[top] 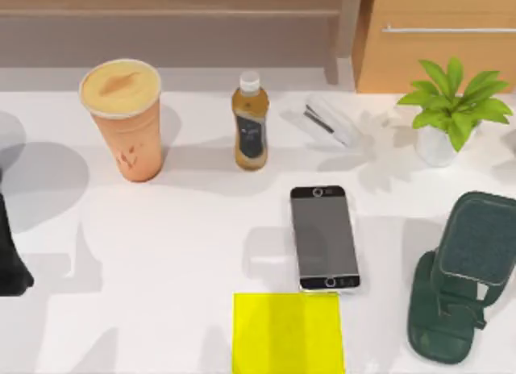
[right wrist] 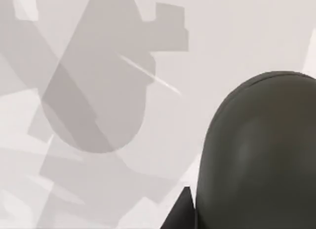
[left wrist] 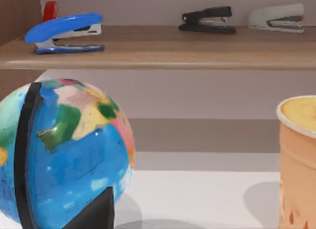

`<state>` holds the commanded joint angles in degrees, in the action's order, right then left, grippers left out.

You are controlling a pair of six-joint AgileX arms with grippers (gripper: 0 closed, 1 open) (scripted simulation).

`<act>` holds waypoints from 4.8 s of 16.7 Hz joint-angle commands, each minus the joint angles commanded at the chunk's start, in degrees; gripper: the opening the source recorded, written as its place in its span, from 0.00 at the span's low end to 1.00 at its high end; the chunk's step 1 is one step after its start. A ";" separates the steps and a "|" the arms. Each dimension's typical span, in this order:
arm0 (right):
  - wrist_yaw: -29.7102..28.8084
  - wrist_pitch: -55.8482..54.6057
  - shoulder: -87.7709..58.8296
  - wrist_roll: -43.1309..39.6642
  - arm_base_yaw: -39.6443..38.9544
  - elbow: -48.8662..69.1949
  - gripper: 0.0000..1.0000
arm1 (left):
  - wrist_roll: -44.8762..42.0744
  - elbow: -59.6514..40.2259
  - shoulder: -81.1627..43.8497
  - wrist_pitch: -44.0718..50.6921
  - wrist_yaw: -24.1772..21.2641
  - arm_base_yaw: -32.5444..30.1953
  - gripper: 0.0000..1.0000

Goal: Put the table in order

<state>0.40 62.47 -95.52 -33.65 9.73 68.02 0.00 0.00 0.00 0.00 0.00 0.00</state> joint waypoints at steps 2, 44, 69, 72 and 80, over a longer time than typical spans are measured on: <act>0.00 1.77 1.03 0.02 0.00 1.29 0.00 | 0.00 0.00 0.00 0.00 0.00 0.00 1.00; 0.15 -9.99 -20.11 -89.81 -65.17 9.56 0.00 | 0.00 0.00 0.00 0.00 0.00 0.00 1.00; 0.15 -9.98 -20.07 -89.80 -65.09 9.57 1.00 | 0.00 0.00 0.00 0.00 0.00 0.00 1.00; 0.26 -9.84 -19.02 -86.64 -64.71 10.52 1.00 | 0.00 0.00 0.00 0.00 0.00 0.00 1.00; 0.58 -7.75 -17.01 -55.39 -60.66 15.28 1.00 | 0.00 0.00 0.00 0.00 0.00 0.00 1.00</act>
<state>0.98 54.73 -112.53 -89.03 -50.93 83.30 0.00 0.00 0.00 0.00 0.00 0.00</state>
